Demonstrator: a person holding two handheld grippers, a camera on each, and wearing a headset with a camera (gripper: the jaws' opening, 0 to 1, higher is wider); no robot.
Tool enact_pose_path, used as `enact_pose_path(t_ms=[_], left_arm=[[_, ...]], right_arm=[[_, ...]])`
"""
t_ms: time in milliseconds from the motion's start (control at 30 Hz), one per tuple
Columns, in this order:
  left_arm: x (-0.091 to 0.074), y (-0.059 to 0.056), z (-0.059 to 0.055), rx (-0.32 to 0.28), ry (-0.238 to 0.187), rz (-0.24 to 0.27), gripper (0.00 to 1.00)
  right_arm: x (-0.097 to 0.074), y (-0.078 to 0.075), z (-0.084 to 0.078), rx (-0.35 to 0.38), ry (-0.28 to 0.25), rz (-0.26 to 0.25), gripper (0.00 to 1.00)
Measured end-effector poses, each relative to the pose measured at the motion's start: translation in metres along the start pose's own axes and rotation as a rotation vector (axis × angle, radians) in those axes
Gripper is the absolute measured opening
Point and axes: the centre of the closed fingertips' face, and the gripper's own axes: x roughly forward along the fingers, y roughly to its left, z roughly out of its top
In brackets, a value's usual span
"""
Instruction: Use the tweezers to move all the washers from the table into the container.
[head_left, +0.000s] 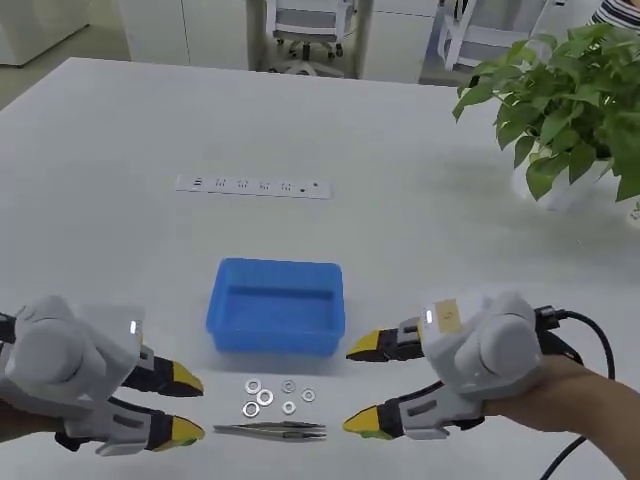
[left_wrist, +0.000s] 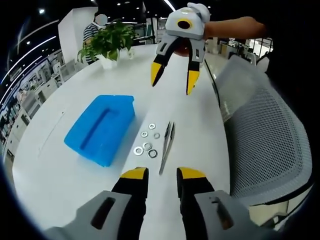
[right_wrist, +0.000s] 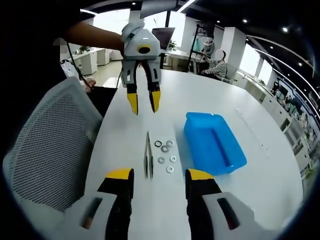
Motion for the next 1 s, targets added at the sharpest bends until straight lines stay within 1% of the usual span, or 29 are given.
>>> enact_pose_path(t_ms=[133, 200, 233, 333, 467, 567, 600, 633, 800, 900, 933, 1000], left_arm=[[0.004, 0.001, -0.002, 0.011, 0.009, -0.013, 0.25], [0.006, 0.002, -0.003, 0.016, 0.014, -0.015, 0.24], [0.007, 0.003, -0.003, 0.018, 0.015, -0.017, 0.23], [0.011, 0.003, -0.002, 0.021, 0.020, -0.027, 0.21], [0.017, 0.002, -0.004, 0.035, 0.045, -0.044, 0.19], [0.022, 0.000, -0.005, 0.046, 0.068, -0.062, 0.18], [0.022, 0.001, -0.006, 0.049, 0.073, -0.067, 0.18], [0.024, 0.001, -0.007, 0.055, 0.079, -0.075, 0.18], [0.029, 0.001, -0.009, 0.070, 0.103, -0.092, 0.17], [0.032, 0.004, -0.012, 0.084, 0.124, -0.089, 0.15], [0.034, 0.005, -0.014, 0.093, 0.138, -0.086, 0.14], [0.036, 0.006, -0.016, 0.100, 0.149, -0.089, 0.13]], right_arm=[[0.010, 0.005, -0.002, -0.020, 0.014, 0.030, 0.37], [0.014, 0.007, -0.003, -0.026, 0.024, 0.042, 0.37], [0.017, 0.009, -0.005, -0.035, 0.031, 0.054, 0.35], [0.022, 0.010, -0.005, -0.036, 0.035, 0.067, 0.33], [0.030, 0.012, -0.007, -0.042, 0.048, 0.088, 0.31], [0.036, 0.013, -0.007, -0.043, 0.055, 0.101, 0.30], [0.038, 0.013, -0.008, -0.043, 0.058, 0.107, 0.30], [0.041, 0.014, -0.010, -0.051, 0.072, 0.113, 0.28], [0.049, 0.015, -0.011, -0.058, 0.095, 0.133, 0.26], [0.055, 0.016, -0.013, -0.064, 0.111, 0.142, 0.24], [0.056, 0.016, -0.013, -0.065, 0.113, 0.144, 0.24], [0.060, 0.016, -0.016, -0.075, 0.132, 0.144, 0.22]])
